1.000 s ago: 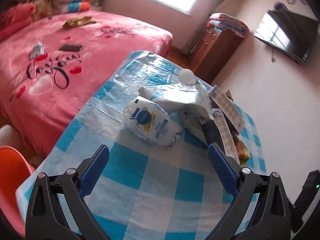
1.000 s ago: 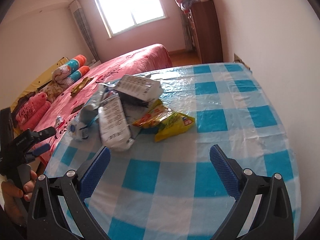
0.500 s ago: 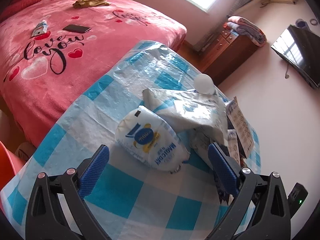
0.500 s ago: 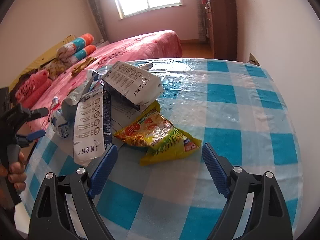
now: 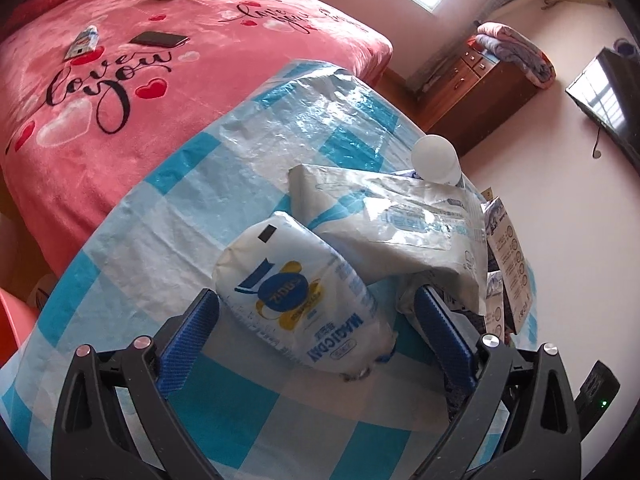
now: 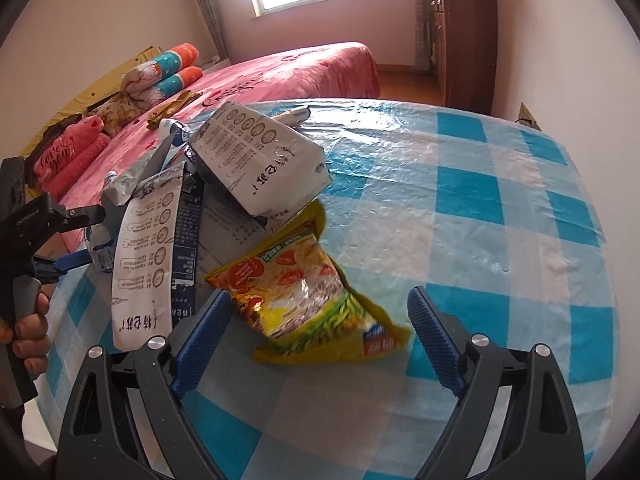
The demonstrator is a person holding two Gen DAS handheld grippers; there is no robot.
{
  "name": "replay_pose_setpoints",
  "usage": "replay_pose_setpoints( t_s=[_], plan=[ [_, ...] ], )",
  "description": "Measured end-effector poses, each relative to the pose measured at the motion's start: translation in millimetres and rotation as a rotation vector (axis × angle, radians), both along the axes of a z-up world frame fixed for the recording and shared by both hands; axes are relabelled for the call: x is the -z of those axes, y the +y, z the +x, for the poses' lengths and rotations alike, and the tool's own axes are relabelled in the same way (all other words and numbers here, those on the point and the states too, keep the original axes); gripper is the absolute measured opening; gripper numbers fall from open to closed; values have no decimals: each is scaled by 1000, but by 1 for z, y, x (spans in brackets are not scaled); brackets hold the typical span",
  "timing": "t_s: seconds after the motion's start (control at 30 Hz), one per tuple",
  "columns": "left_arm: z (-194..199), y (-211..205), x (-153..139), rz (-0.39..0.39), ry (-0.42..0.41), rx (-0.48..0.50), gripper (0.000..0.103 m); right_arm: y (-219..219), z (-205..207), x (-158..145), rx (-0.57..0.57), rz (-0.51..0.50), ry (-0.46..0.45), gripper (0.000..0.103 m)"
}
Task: Collect trash
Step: 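Close the left tool on the white yogurt bottle while the right tool grasps the yellow chip bag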
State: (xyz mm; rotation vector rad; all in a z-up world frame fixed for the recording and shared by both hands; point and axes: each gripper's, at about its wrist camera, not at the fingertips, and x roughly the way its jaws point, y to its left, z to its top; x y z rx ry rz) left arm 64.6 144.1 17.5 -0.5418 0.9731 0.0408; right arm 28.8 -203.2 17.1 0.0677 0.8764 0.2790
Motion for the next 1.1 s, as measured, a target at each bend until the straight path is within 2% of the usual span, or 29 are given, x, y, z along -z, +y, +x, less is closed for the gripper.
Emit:
replay_pose_setpoints(
  t_s=[0.13,0.27,0.57,1.1],
  plan=[
    [3,-6,-1,39,0,16,76,3,5,6,-39,-5,20,89],
    [2,-7,-1,70,-1,18,67,8,1,6,-41,-19,10,88],
    [-9,-4,0,51,-23,55,66,16,-14,4,-20,-34,-3,63],
    [-48,8,-2,-26,-67,137,65,19,-59,-6,75,13,-24,45]
  ],
)
